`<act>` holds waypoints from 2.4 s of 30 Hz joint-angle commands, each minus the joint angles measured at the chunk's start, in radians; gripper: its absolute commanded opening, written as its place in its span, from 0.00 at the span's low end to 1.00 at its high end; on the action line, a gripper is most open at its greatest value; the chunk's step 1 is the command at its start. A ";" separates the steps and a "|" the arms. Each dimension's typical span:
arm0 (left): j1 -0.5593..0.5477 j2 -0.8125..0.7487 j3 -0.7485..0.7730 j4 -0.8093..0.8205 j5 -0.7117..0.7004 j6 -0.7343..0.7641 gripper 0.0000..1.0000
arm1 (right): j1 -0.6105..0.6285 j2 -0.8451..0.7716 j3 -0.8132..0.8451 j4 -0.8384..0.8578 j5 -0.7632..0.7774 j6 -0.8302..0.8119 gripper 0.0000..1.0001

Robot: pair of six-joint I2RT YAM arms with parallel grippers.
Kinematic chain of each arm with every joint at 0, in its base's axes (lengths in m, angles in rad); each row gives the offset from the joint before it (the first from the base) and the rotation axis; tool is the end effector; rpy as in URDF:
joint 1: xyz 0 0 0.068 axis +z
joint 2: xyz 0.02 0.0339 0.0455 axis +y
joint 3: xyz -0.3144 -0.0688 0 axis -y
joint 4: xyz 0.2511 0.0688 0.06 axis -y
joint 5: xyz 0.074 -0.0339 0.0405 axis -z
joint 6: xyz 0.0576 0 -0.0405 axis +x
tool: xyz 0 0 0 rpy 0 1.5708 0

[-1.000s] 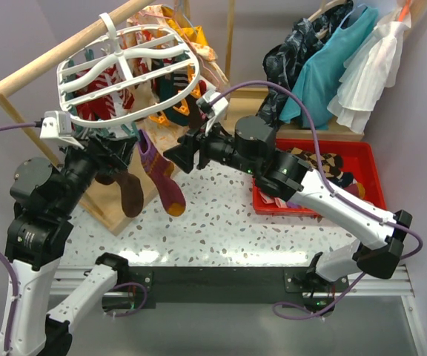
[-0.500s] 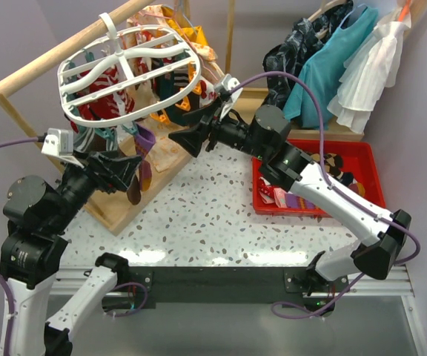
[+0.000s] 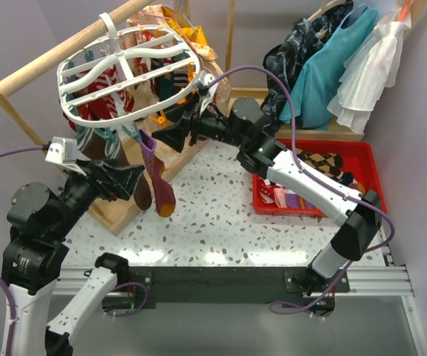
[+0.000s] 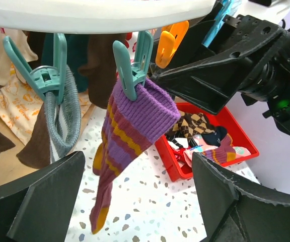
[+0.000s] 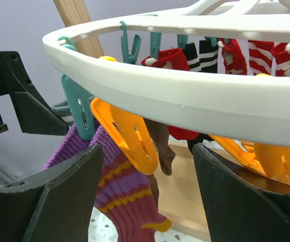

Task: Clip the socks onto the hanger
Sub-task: Open the clamp at the hanger.

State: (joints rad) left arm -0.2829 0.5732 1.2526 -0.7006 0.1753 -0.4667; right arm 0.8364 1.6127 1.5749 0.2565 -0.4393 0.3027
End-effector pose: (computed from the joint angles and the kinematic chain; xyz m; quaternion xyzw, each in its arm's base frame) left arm 0.0396 -0.0220 0.4857 -0.0043 0.7144 -0.3133 0.6256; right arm 0.2562 0.3204 0.5055 -0.3250 0.5442 0.5254 0.5676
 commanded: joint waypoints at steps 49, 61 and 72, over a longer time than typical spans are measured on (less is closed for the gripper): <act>-0.002 0.192 0.361 -0.230 -0.247 -0.050 0.78 | 0.250 0.032 0.077 -0.103 0.119 -0.231 0.00; -0.002 0.212 0.323 -0.148 -0.057 -0.093 0.74 | 0.277 0.041 0.086 -0.094 0.129 -0.226 0.00; -0.002 0.246 0.234 -0.070 -0.077 -0.110 0.71 | 0.283 0.050 0.077 -0.051 0.113 -0.183 0.00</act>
State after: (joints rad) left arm -0.2829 0.8043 1.5291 -0.8921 0.1120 -0.5686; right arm 1.0843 1.6508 1.6321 0.1787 -0.2516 0.1032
